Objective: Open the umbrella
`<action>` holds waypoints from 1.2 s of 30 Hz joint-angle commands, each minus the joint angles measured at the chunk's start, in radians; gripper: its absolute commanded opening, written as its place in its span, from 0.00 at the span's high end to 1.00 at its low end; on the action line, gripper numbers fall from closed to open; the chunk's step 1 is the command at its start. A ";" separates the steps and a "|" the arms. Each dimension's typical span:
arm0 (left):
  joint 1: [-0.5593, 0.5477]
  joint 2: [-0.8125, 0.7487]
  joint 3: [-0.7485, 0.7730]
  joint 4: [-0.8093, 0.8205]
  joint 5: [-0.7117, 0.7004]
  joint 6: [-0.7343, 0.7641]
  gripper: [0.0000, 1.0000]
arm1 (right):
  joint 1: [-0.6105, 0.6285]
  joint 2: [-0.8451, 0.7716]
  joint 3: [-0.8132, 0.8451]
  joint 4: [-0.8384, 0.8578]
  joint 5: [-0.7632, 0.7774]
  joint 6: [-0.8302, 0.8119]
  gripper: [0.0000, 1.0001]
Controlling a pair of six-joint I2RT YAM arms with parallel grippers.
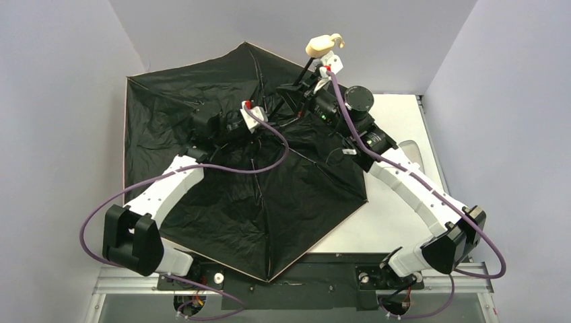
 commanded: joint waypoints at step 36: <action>-0.032 -0.361 0.136 -0.397 -0.283 1.399 1.00 | -0.435 -0.306 -0.005 -0.600 -0.181 0.008 0.26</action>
